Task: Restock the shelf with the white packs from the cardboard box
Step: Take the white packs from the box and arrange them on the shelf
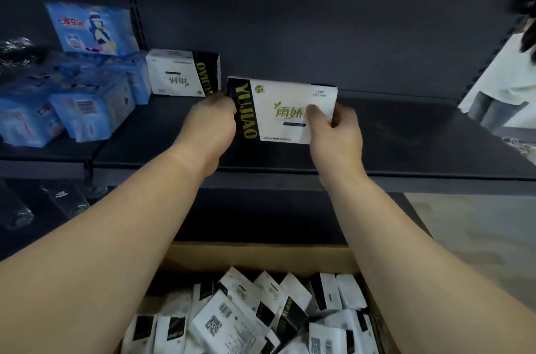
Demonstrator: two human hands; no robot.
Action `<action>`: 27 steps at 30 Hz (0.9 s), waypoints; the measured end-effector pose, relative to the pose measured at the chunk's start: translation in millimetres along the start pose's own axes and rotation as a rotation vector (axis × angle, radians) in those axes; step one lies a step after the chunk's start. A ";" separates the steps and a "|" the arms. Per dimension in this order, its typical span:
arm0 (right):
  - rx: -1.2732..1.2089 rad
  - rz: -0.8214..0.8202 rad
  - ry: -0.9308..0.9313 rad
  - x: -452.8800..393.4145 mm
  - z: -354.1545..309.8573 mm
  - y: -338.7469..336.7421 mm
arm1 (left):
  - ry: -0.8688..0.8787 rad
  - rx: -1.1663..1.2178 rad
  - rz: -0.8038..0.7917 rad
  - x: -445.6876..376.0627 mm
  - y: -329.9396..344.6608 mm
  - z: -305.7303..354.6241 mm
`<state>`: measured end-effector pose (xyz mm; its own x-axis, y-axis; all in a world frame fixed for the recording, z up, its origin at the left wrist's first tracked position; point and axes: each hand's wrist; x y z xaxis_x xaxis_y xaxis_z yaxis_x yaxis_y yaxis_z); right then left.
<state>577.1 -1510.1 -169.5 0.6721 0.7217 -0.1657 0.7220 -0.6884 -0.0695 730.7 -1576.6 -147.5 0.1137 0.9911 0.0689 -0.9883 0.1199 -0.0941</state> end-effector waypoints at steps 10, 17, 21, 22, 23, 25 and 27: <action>0.016 -0.050 0.032 -76.6 33.4 36.7 | 0.013 -0.057 0.103 -76.5 20.7 -13.8; 0.046 -0.085 0.046 -104.6 40.0 53.6 | 0.065 -0.063 0.138 -105.6 25.2 -15.5; 0.055 -0.090 0.067 -116.7 45.7 60.4 | 0.091 -0.103 0.124 -119.9 26.1 -19.9; 0.057 -0.091 0.071 -119.4 47.8 61.8 | 0.096 -0.100 0.124 -123.3 26.5 -21.0; 0.060 -0.090 0.076 -121.7 49.6 63.4 | 0.100 -0.102 0.125 -125.7 27.4 -21.9; 0.066 -0.081 0.080 -126.5 53.4 65.8 | 0.114 -0.117 0.129 -130.5 30.1 -23.9; 0.085 -0.076 0.082 -131.1 56.7 68.9 | 0.118 -0.138 0.137 -135.9 32.5 -26.4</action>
<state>529.4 -1656.3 -208.3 0.6296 0.7732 -0.0761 0.7573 -0.6327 -0.1621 685.8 -1705.8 -186.1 -0.0018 0.9975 -0.0702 -0.9730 -0.0180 -0.2303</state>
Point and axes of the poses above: each hand's wrist, its own x-axis away from the middle knuckle, its own y-axis out of the palm, z = x × y
